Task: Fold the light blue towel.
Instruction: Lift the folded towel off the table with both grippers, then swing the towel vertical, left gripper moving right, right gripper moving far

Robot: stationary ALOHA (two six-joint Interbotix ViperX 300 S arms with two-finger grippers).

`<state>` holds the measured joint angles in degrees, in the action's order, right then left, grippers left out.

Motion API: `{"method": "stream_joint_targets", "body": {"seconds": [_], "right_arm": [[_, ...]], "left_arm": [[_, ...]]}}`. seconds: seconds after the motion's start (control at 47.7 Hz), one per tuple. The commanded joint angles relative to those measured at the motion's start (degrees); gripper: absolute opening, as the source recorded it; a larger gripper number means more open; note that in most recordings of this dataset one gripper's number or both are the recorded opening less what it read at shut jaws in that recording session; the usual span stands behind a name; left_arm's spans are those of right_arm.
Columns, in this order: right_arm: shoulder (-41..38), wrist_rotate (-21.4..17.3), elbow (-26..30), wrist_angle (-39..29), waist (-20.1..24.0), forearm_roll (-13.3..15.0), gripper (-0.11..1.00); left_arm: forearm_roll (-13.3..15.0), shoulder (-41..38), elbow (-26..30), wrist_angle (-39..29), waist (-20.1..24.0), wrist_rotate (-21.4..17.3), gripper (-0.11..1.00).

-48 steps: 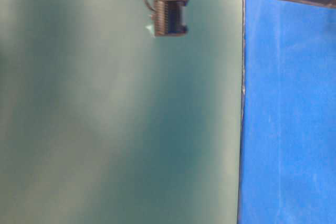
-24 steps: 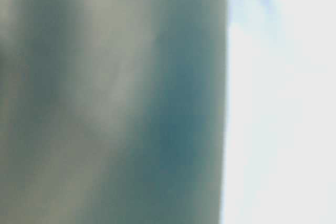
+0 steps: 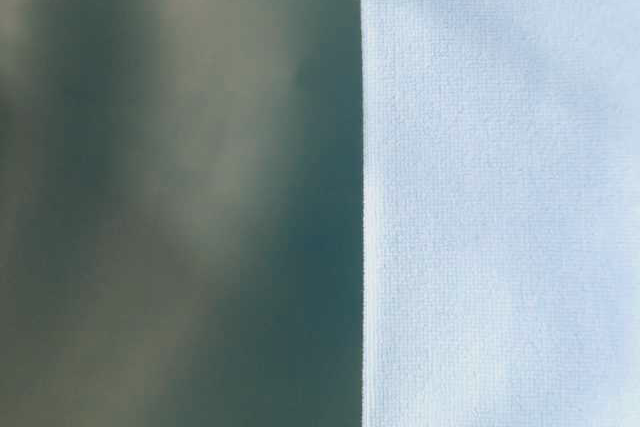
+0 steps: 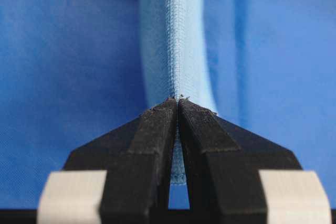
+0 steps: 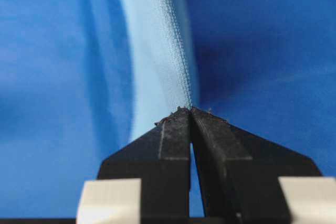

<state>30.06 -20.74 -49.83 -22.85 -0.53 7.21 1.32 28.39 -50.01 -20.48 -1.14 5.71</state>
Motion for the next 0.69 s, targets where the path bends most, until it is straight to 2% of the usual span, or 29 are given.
{"method": "stream_joint_targets", "body": {"seconds": [0.0, 0.168, 0.336, 0.504, 0.671], "right_arm": [[-0.3, -0.2, 1.0, 0.1, -1.4, 0.4, 0.02], [-2.0, -0.2, 1.4, 0.2, -7.7, 1.7, 0.02], [-4.5, -0.1, 3.1, 0.4, -14.6, 4.3, 0.02], [-8.2, 0.0, 5.9, 3.0, -19.2, 6.9, 0.02], [-12.2, 0.8, 9.4, 5.9, -22.3, 8.1, 0.02]], "left_arm": [[-0.1, -0.1, 1.4, 1.6, 0.1, 0.0, 0.02], [-0.1, -3.0, 3.2, 6.7, -1.1, -0.1, 0.02], [-0.2, -8.4, 6.8, 10.6, -2.8, -0.2, 0.02], [-0.1, -15.1, 10.9, 14.4, -4.6, -0.2, 0.02], [0.0, -20.5, 15.0, 17.8, -6.5, 0.0, 0.02]]}}
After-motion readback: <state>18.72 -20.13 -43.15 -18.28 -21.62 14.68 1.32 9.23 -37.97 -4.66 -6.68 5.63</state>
